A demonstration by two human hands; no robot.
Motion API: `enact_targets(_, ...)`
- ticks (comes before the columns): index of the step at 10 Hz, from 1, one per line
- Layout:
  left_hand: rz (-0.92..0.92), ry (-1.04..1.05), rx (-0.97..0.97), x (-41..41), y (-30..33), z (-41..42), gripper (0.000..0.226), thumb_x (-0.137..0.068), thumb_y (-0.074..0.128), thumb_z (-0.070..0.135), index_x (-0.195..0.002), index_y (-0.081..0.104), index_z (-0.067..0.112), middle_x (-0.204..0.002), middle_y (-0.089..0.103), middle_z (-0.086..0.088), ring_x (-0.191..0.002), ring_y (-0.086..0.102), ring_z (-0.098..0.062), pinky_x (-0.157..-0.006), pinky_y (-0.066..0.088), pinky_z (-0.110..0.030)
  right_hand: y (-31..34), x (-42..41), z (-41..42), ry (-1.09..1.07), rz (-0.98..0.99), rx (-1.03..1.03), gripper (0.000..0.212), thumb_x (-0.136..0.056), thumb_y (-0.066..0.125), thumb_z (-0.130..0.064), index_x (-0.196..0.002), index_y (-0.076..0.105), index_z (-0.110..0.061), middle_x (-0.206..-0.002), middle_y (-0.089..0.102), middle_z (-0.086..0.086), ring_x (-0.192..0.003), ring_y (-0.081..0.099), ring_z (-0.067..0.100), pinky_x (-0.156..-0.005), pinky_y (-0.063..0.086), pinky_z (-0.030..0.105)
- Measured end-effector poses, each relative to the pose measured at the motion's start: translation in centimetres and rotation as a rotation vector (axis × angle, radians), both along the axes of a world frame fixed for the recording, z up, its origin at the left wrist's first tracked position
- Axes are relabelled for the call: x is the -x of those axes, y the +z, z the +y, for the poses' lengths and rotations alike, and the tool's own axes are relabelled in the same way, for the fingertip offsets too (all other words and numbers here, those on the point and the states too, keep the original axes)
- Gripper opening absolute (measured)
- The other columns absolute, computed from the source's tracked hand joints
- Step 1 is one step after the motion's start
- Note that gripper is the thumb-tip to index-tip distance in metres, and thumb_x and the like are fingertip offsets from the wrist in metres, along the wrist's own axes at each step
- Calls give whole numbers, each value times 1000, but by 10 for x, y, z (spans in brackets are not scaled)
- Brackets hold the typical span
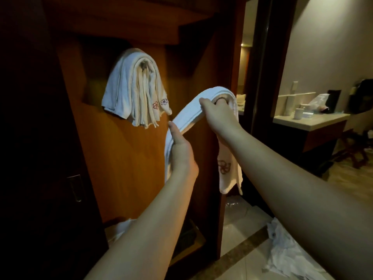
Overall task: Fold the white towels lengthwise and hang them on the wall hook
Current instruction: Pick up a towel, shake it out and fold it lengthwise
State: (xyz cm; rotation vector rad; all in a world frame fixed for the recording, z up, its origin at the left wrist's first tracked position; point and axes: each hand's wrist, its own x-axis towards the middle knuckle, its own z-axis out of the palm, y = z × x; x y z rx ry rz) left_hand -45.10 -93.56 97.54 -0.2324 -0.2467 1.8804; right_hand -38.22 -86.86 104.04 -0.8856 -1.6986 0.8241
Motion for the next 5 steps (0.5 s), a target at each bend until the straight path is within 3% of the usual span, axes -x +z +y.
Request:
enact_targets(1,927,437,686,15,9,11,62,-89,59,61,-140,52,27,-142,55,-2,-136,45,-26,-116,32,-51,-8,0,15,-23,-4,-11,68,-99,40,-62,-144,52,-13,-118,60,-11,-94,48,1,-76,28,17)
enact_targets(2,965,595,731,40,24,10,40,-94,59,40,-128,60,20,-125,66,-3,-120,58,-21,-111,42,-43,-17,2,27,-48,16,-16,73,-98,31,-69,-135,61,-14,-84,58,-14,-77,57,2,-62,33,20)
enact_targets(3,1077,693,764,61,40,11,35,-89,57,42,-113,67,19,-109,72,-2,-108,65,-20,-100,50,-41,-29,9,39,-38,87,76,80,-93,29,-75,-136,60,-15,-104,60,-4,-105,59,21,-93,46,40)
enact_targets(4,1170,772,875,75,52,9,22,-88,56,44,-85,66,25,-74,72,9,-86,65,-12,-69,49,-32,-34,19,53,-9,446,397,65,-84,48,-77,-123,56,-26,-102,55,-5,-101,51,17,-98,40,40)
enact_targets(5,1310,845,966,96,56,7,20,-85,56,42,-72,62,27,-58,66,16,-76,61,-10,-57,42,-29,-29,28,68,112,656,622,51,-87,62,-61,-119,56,-22,-109,55,-2,-104,48,15,-93,33,36)
